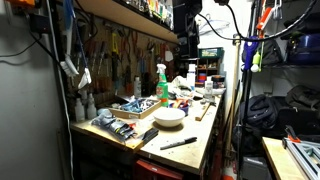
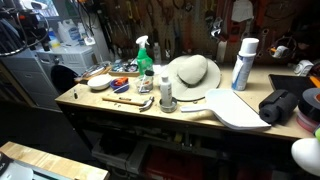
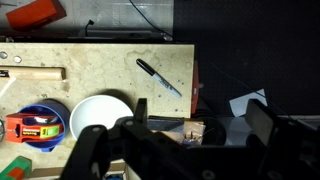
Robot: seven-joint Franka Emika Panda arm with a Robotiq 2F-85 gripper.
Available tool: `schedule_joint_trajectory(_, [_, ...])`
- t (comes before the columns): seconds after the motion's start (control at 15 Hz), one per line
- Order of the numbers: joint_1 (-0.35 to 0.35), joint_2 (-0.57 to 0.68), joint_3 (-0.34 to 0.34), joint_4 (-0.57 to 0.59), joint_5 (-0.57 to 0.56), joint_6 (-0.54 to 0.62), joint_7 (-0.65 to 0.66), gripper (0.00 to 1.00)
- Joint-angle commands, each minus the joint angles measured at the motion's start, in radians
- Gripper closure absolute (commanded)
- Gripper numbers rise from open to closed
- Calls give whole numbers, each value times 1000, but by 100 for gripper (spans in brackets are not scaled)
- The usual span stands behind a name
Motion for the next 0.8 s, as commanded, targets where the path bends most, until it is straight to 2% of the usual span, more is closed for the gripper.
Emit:
schedule_joint_trajectory(0.0, [3, 1, -3, 2, -1, -3, 1, 0])
schedule_joint_trajectory(0.13, [2, 0, -2, -15, -2, 22, 4, 0])
schedule_joint_trajectory(0.4, [-18, 27, -10, -148, -49, 198, -1, 0])
schedule_joint_trajectory(0.6, [-42, 72, -14, -233, -128, 337, 13, 0])
schedule_joint_trajectory(0.73, [-39, 89, -22, -267, -126, 345, 13, 0])
